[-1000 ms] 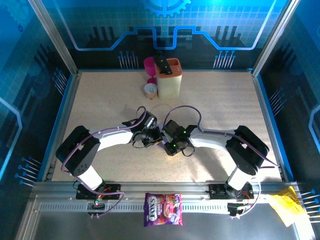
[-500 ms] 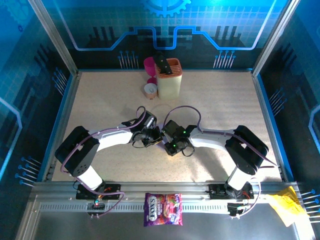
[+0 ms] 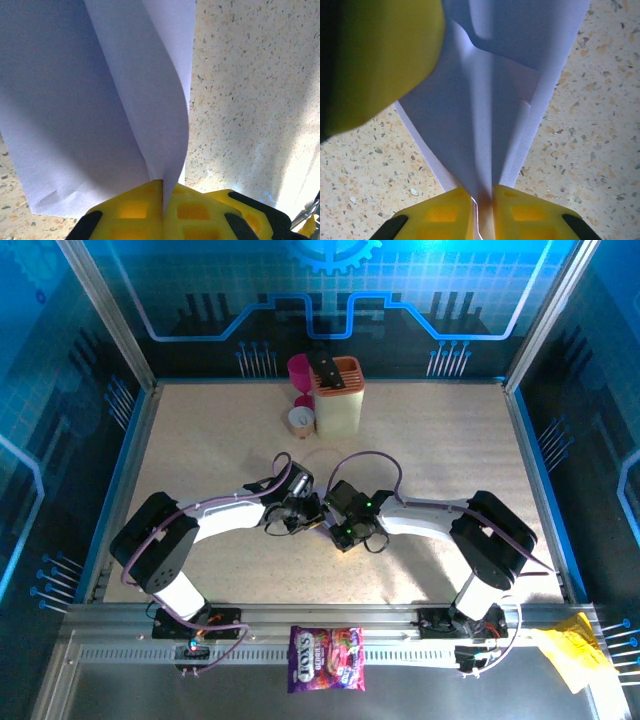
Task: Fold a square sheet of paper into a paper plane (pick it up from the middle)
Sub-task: Fourth fold the wing at the center of the table.
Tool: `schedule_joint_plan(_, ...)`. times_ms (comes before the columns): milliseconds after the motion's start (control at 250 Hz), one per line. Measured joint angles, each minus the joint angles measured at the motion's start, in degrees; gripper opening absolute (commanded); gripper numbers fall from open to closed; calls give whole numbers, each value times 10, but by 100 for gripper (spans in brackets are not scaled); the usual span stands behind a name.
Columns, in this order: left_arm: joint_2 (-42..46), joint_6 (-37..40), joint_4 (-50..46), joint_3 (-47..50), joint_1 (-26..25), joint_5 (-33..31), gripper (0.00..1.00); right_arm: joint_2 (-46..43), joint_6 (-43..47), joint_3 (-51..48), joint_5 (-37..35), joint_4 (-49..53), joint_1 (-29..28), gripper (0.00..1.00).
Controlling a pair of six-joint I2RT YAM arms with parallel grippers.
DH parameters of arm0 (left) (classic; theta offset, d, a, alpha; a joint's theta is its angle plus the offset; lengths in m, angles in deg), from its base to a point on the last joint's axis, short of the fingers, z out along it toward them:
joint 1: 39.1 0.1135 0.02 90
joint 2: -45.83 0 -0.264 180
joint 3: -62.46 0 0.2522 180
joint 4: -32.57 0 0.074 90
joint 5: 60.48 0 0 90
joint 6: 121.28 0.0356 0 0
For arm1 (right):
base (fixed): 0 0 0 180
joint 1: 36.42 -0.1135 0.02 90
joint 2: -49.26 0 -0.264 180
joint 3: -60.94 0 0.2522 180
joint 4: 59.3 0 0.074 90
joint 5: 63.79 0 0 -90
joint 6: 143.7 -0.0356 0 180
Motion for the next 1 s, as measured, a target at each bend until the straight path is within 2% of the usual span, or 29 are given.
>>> schedule_joint_plan(352, 0, -9, 0, 6, 0, 0, 0, 0, 0, 2, -11, 8, -5, 20)
schedule_joint_plan(603, 0, -11, 1, 9, 0, 0, 0, -10, 0, 3, -18, 17, -11, 25)
schedule_joint_plan(903, 0, -12, 3, 16, 0, 0, 0, -16, 0, 9, -19, 21, -11, 25)
schedule_joint_plan(999, 0, -13, 5, 17, 0, 0, 0, -16, 0, 9, -19, 21, -11, 21)
